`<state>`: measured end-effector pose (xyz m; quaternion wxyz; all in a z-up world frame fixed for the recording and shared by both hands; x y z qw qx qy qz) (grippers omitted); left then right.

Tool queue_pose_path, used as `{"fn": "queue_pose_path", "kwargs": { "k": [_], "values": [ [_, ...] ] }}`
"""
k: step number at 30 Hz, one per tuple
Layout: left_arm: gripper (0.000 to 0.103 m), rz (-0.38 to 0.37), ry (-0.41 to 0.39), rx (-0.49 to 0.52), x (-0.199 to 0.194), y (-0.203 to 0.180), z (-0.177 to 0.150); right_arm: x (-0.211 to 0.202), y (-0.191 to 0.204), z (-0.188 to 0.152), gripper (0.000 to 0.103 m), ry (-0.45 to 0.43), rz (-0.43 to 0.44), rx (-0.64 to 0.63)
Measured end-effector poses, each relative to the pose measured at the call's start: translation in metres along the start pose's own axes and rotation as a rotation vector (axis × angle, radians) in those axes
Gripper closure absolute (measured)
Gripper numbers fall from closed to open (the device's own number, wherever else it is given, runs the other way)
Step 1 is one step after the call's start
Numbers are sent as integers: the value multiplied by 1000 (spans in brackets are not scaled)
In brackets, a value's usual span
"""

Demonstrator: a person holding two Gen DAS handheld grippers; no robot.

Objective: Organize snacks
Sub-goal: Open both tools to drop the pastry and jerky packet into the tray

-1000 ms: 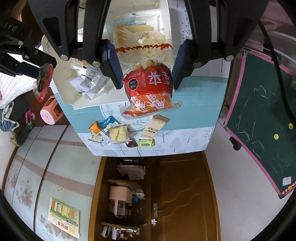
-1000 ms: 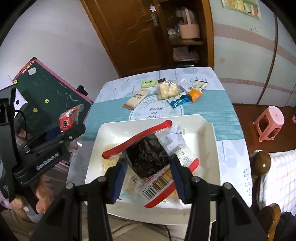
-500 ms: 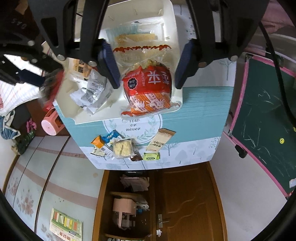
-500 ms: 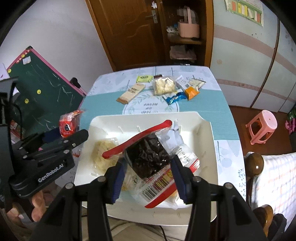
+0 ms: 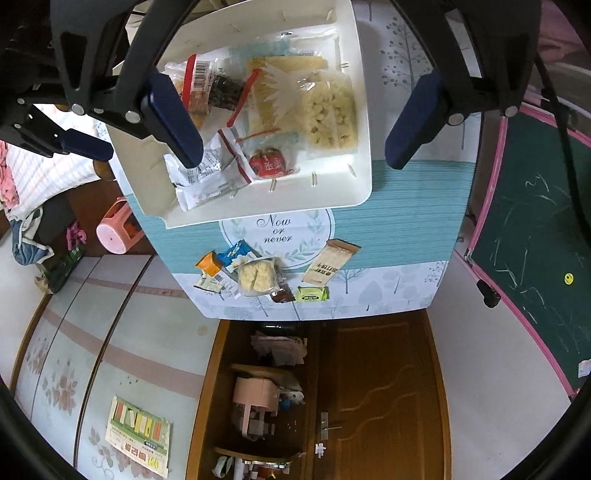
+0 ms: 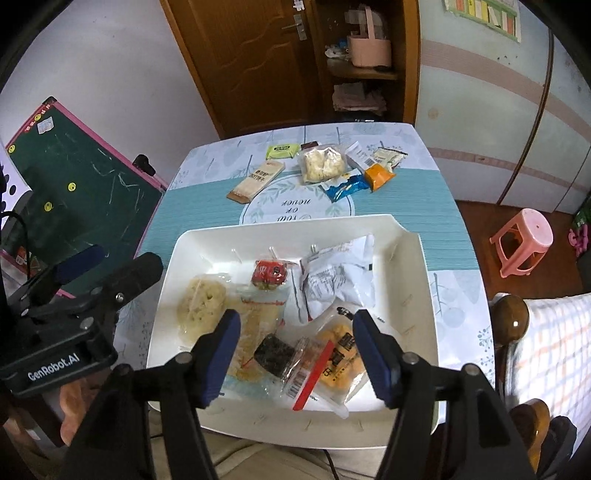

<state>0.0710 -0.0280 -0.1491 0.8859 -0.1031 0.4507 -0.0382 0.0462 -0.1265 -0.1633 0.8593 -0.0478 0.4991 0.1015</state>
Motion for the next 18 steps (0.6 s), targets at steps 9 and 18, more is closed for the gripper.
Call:
{"fn": "queue_pose_path", "kwargs": {
  "k": [9, 18],
  "values": [
    [4, 7, 9, 3, 3, 2, -2, 5, 1, -2, 39, 12, 3, 5],
    [4, 18, 34, 0, 14, 5, -3, 11, -2, -1, 39, 17, -5, 4]
  ]
}}
Point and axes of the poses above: each gripper's, at about its wrist camera, not at the fingertips, and x roughly the way its jaws point, y to its left, z to its top, the point moved 10 cm from there along x, roughly the way its jaws point, and after that the axes turned 14 degrees about -x, right-handed, at the moved point
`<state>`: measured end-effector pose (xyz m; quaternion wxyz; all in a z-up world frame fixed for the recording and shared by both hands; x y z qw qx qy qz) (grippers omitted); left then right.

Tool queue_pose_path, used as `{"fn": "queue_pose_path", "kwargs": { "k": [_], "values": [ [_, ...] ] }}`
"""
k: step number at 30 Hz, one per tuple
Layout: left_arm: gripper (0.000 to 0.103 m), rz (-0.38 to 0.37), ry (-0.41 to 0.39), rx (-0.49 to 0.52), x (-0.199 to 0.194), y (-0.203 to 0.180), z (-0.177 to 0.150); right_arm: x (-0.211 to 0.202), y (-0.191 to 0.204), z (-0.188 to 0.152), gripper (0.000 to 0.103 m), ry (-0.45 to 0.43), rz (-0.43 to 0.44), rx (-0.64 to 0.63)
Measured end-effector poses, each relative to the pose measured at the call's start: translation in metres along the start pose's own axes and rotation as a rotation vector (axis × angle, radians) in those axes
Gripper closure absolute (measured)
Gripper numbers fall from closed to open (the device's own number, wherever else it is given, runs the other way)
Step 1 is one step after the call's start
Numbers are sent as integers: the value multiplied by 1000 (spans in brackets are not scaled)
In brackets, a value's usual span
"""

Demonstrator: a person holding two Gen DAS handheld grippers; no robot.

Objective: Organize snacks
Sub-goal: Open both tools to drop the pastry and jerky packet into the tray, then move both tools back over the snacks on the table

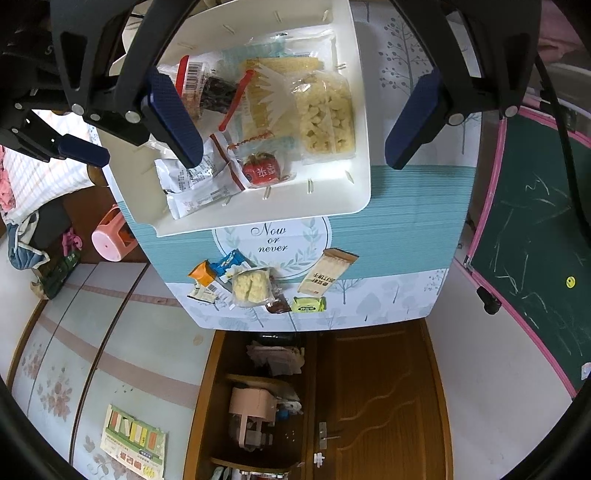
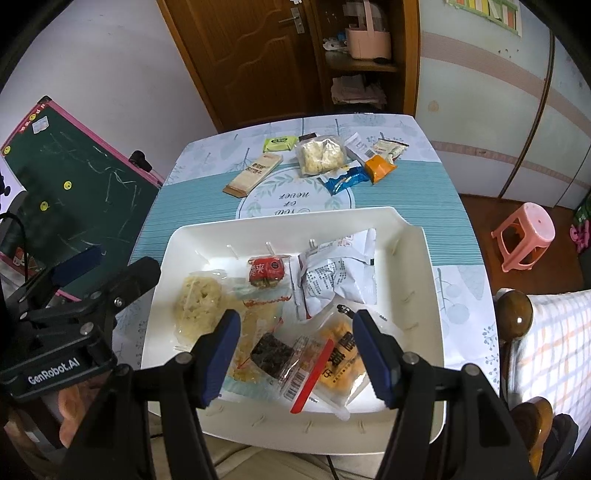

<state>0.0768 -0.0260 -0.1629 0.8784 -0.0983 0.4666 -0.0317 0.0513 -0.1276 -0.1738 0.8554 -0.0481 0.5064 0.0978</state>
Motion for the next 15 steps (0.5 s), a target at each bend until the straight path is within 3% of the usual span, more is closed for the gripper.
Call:
{"fn": "queue_pose_path", "kwargs": {
  "k": [8, 15],
  "values": [
    [4, 20, -1, 34, 10, 2, 13, 11, -17, 11, 39, 7, -42, -6],
    [4, 75, -81, 194, 6, -5, 68, 5, -55, 55, 39, -13, -126, -65]
  ]
}}
Point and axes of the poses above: each gripper's, at about its wrist camera, not at the fingertips, and x roughly the way its jaws point, y to its left, z to its top, the point moved 10 cm from there along x, roughly the way its jaws point, and after that the axes turned 14 degrees about -x, right-handed, at the moved point
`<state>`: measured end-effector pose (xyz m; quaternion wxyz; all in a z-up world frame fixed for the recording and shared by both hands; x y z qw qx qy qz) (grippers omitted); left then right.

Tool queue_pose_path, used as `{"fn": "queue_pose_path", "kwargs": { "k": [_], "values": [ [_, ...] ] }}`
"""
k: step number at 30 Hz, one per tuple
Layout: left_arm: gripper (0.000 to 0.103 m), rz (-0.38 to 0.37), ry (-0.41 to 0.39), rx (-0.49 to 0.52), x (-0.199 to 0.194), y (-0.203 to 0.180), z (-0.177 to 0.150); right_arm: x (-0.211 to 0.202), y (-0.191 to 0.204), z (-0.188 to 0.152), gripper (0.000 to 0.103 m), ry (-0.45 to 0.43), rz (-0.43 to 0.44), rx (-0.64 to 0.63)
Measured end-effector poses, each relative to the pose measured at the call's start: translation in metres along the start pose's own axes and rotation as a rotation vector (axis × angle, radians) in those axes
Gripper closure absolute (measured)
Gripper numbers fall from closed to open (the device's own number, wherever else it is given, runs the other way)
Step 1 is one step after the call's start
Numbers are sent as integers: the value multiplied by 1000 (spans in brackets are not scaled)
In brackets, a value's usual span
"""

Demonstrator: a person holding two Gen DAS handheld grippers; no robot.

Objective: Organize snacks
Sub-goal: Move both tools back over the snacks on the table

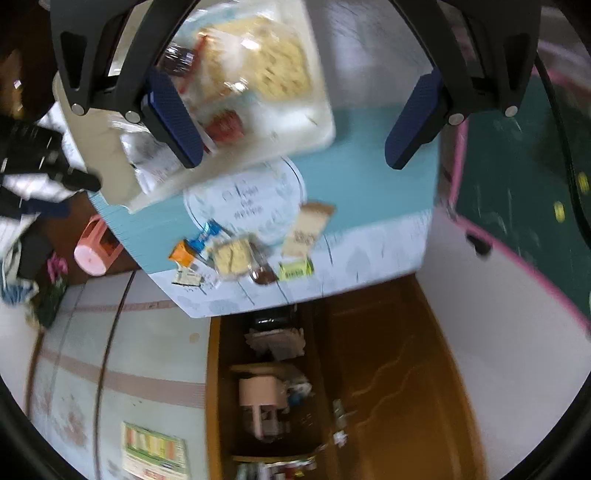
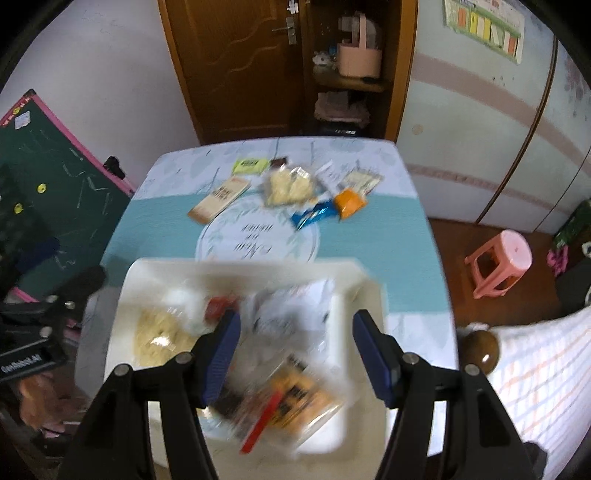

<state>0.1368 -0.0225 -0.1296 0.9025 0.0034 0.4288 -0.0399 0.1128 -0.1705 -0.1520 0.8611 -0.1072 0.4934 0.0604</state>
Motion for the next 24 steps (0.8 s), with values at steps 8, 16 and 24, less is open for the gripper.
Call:
{"fn": "queue_pose_path", "kwargs": {
  "k": [8, 16, 24],
  "values": [
    [4, 89, 7, 115, 37, 16, 86, 2, -52, 76, 39, -11, -51, -80],
    [4, 131, 96, 105, 114, 26, 148, 40, -92, 143, 39, 31, -50, -102],
    [4, 164, 311, 108, 237, 25, 116, 157, -101, 149, 43, 185, 28, -81]
  ]
}}
Point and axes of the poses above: each gripper's, at about its wrist camera, not at the fingertips, and x roughly the way its jaws point, y to its left, z to its top, the point moved 10 cm from there along x, roughly the way its jaws point, and after that the axes turned 14 degrees about -x, right-handed, at the moved point
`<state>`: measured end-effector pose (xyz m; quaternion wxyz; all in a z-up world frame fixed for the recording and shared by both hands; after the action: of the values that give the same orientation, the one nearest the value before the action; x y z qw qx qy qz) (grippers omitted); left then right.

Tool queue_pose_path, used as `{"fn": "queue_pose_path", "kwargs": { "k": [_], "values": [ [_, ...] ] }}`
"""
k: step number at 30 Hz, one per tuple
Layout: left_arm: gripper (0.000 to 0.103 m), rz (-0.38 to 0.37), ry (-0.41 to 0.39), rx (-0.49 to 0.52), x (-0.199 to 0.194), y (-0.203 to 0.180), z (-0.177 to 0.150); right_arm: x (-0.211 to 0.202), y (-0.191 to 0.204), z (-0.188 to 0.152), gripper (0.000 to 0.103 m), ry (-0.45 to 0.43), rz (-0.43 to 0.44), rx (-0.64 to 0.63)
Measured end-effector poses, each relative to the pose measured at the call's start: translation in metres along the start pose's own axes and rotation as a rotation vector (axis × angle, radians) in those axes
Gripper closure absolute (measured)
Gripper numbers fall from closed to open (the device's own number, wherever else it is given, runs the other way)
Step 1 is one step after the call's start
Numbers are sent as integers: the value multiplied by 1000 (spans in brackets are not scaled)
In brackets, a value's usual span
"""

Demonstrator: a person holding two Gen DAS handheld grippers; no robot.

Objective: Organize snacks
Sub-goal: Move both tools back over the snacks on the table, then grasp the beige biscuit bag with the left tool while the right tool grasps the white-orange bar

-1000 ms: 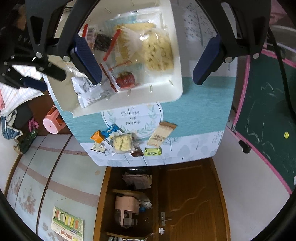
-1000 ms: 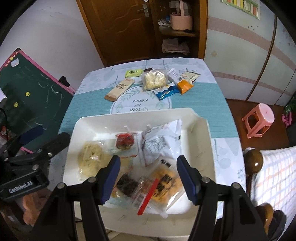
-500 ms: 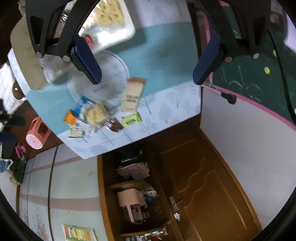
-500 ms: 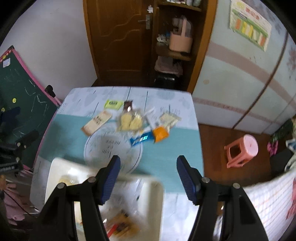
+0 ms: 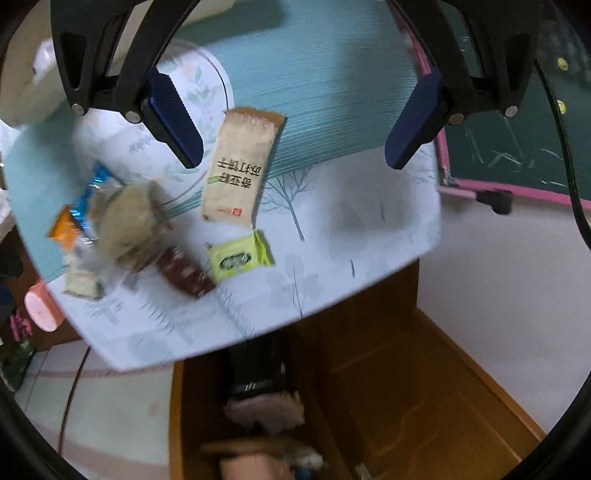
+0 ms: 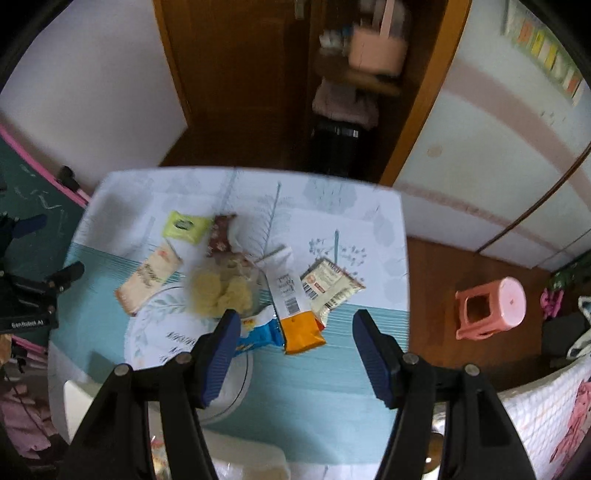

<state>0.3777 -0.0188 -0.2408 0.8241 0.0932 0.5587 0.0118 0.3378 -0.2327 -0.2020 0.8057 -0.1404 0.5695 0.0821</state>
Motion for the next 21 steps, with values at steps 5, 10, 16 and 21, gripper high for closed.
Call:
{"fn": "queue_pose_path", "kwargs": {
  "k": [5, 10, 16, 21],
  "values": [
    [4, -61, 93, -41, 54, -17, -11, 63, 0, -5, 50, 84, 60, 53],
    [4, -83, 127, -56, 78, -27, -17, 92, -1, -7, 52, 114, 81, 73],
    [4, -103, 185, -86, 101, -29, -26, 117, 4, -10, 52, 139, 117, 93],
    [4, -94, 205, -77, 113, -30, -32, 125, 11, -5, 52, 128, 93, 53]
  ]
}}
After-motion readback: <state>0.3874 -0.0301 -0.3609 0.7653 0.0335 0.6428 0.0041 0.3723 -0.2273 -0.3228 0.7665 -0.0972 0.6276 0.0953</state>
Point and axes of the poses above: each gripper's, at about its wrist camera, not at the fingertips, and x roughly the way its jaws point, y to its left, z to its top, the point moved 10 cm from there along x, roughly the way its jaws point, and after that the axes turned 14 degrees about -x, right-handed, at the moved point
